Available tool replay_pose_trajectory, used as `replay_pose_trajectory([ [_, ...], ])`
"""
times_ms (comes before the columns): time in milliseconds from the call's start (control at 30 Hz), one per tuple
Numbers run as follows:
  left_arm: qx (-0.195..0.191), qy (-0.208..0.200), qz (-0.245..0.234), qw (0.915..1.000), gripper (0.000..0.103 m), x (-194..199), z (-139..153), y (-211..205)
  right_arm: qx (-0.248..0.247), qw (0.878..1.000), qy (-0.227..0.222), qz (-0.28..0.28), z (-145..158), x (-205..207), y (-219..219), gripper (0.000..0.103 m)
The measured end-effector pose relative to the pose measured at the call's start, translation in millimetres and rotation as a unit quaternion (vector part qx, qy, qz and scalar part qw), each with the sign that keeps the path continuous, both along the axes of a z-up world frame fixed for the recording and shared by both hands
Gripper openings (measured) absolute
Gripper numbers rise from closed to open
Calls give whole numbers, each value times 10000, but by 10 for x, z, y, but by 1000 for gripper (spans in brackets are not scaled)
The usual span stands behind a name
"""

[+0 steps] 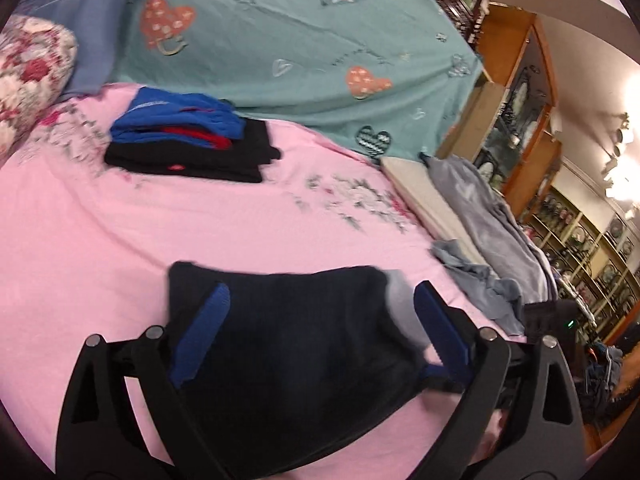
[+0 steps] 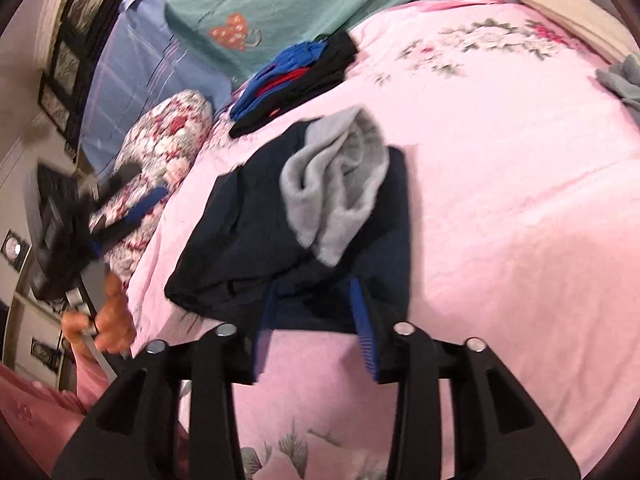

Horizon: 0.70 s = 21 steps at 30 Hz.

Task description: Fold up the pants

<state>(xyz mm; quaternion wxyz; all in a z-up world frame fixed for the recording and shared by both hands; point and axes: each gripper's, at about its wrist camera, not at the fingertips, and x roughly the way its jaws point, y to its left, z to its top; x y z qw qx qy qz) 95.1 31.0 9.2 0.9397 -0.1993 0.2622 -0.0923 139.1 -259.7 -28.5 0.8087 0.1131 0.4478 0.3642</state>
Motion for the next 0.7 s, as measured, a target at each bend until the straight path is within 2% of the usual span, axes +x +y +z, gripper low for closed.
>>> replay_pose_trajectory([
  [133, -77, 187, 385, 9991, 96, -96, -220, 269, 628, 9961, 477, -387, -41, 145, -123, 53],
  [233, -268, 349, 481, 9979, 96, -135, -377, 421, 1065, 9899, 867, -353, -64, 252, -115, 53],
  [467, -443, 541, -153, 9974, 99, -33, -502, 382, 672, 9937, 759, -473, -13, 372, 126, 53],
  [600, -435, 505, -308, 9973, 99, -32, -502, 345, 559, 9926, 969, -481, -81, 466, 251, 53],
  [667, -541, 452, -282, 9971, 99, -50, -505, 382, 498, 9943, 824, -452, -44, 461, 326, 53],
  [700, -581, 445, -263, 9970, 99, -63, -512, 395, 353, 9964, 619, -450, 12, 444, 385, 42],
])
